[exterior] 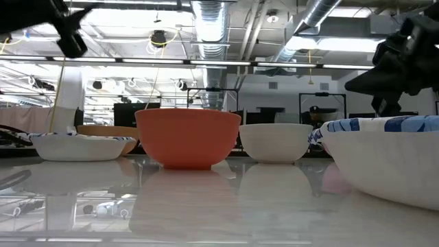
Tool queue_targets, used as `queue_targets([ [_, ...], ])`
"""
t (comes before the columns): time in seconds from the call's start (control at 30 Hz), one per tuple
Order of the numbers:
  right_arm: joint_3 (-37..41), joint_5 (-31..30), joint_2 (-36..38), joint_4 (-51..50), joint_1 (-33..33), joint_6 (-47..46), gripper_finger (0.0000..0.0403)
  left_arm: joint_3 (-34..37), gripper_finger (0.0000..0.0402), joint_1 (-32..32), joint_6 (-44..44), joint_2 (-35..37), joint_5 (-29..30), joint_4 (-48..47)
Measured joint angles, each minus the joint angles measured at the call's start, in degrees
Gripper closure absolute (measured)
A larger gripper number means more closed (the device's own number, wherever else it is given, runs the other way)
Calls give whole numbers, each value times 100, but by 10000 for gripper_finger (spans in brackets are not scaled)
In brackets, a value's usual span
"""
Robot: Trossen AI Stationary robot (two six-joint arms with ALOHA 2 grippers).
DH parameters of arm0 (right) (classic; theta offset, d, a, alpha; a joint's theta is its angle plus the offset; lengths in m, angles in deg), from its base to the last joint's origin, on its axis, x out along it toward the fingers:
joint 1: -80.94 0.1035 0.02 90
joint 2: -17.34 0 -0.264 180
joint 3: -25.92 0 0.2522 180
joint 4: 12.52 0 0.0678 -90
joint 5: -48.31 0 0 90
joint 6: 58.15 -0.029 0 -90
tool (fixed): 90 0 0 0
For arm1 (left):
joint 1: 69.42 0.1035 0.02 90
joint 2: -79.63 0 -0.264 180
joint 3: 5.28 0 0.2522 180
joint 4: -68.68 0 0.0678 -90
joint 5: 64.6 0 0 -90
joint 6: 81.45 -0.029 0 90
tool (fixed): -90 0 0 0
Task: Nest bowls inside each other
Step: Stack the white patterned bowl on top of the white patterned bowl
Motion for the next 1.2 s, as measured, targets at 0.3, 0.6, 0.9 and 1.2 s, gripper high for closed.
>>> queue_targets([
  [0.3,-99,-954,0,1345,-295,-983,376,-1336,229,0,-7,-860,-170,-1000],
  [0.6,-715,-489,-4,2460,-563,542,373,-3362,228,2,-95,-2261,-131,-3402],
  [0.9,-3122,-623,-734,202,-306,2700,309,-5436,228,2,-291,-3269,99,-6001],
  [1.2,-5246,-553,-2311,-2937,103,2024,221,-6353,228,2,61,-3620,14,-7725],
])
